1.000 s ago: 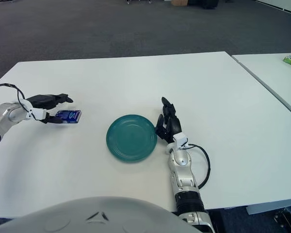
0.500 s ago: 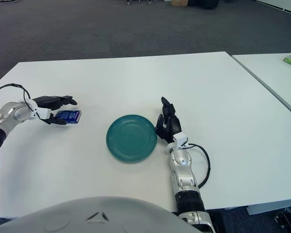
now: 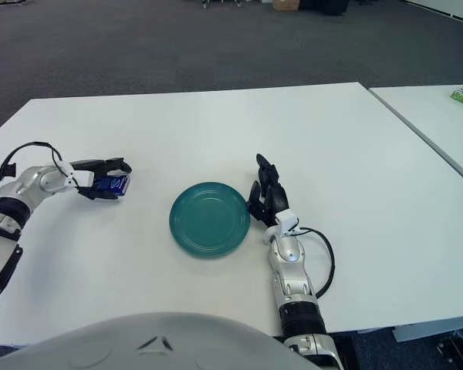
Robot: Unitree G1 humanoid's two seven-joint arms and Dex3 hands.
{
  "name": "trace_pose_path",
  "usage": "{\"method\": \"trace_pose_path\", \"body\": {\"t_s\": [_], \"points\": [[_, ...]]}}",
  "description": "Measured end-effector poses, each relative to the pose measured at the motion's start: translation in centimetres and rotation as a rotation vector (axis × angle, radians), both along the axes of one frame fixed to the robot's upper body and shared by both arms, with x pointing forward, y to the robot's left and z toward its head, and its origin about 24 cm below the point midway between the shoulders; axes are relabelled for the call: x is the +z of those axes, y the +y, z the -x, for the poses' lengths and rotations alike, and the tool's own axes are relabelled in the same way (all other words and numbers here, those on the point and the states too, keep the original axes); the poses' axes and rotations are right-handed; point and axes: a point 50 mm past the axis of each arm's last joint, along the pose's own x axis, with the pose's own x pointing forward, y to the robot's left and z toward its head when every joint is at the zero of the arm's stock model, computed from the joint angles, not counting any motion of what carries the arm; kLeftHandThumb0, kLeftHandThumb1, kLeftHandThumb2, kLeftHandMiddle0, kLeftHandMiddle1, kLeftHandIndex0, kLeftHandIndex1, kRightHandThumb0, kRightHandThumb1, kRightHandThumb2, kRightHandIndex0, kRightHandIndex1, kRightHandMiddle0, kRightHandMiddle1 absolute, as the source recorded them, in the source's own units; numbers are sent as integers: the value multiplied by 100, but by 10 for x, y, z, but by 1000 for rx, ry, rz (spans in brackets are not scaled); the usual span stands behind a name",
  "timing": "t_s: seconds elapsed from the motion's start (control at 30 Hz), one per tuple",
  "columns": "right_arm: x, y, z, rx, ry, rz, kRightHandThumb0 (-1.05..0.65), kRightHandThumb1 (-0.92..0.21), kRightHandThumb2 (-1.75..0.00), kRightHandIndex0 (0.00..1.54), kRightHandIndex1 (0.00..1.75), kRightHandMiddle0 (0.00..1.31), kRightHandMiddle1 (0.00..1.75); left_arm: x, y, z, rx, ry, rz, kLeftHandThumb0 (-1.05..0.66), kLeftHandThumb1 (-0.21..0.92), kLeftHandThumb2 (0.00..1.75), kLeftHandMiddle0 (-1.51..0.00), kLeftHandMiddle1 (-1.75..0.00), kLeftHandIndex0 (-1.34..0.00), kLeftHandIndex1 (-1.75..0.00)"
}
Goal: Put the gum into the plate.
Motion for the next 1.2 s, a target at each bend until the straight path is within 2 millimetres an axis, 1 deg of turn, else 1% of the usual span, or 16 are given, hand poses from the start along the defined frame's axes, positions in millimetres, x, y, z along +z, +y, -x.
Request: {"method": "trace_pose_path", "body": {"t_s": [0.23,0.3,0.33,0.37,0.4,0.43,0.47,0.5,0.53,0.57,0.6,0.63,0.73,0.97,1.03,1.2], "points": [[-1,0,-1,-2,5,2,-66,-92,-101,9,0,0,31,-8,-8,-1,24,-35,4,-103,92,29,-15,-1,0,-87],[-1,0,-1,-3,6,2,-66,-92,-101,9,0,0,31,-8,-10,-2,26,-36,-1,-98,92,25,-21,-9,0,-102],[-1,0,-1,-5,6,3,-66,-92,-101,9,0,0,31,-9,-10,-2,27,-35,-5,-95,92,23,-20,-28,-1,-111],[-1,0,-2,-6,6,4,-66,-92,-101,9,0,0,31,-9,-10,-3,27,-33,-10,-89,92,20,-13,-65,-1,-127],[-1,0,-2,-5,6,6,-66,-92,-101,9,0,0,32,-8,-11,-4,26,-33,-17,-82,90,18,-11,-102,-2,-143],[-1,0,-3,-5,6,8,-66,-92,-101,9,0,0,32,-8,-12,-5,23,-34,-24,-79,90,19,-10,-115,-2,-149],[-1,1,-3,-4,6,9,-66,-92,-100,9,0,0,32,-8,-13,-6,19,-33,-35,-65,81,39,-19,-137,-17,-153],[-1,1,-3,-4,6,11,-66,-92,-100,9,0,0,33,-8,-14,-7,13,-36,-49,-56,73,58,-25,-150,-28,-158],[-1,1,-3,-3,6,11,-66,-92,-100,9,0,0,33,-9,-15,-7,9,-37,-67,-45,66,70,-31,-153,-30,-162],[-1,1,-4,-4,6,11,-66,-92,-100,9,0,0,33,-9,-17,-8,7,-40,-79,-29,55,90,-40,-157,-35,-166],[-1,1,-4,-4,6,11,-66,-92,-100,9,0,0,34,-10,-18,-9,14,-47,-91,-19,44,105,-50,-157,-41,-169],[-1,1,-4,-5,5,10,-66,-92,-100,9,0,0,35,-11,-19,-10,25,-57,-97,-12,35,117,-58,-156,-46,-171],[-1,2,-4,-4,4,5,-66,-92,-100,10,1,0,36,-13,-20,-12,70,-84,-101,-4,23,133,-69,-154,-53,-174],[-1,2,-5,-7,4,4,-65,-92,-99,11,1,0,37,-15,-22,-13,107,-124,-90,0,15,143,-78,-152,-56,-175],[-1,1,-5,-9,5,3,-64,-92,-99,11,1,0,37,-16,-22,-12,113,-135,-82,0,12,148,-80,-156,-57,-175],[-1,1,-5,-11,5,0,-64,-92,-99,10,0,0,36,-18,-21,-10,128,-161,-57,0,10,151,-82,-156,-57,-175]]}}
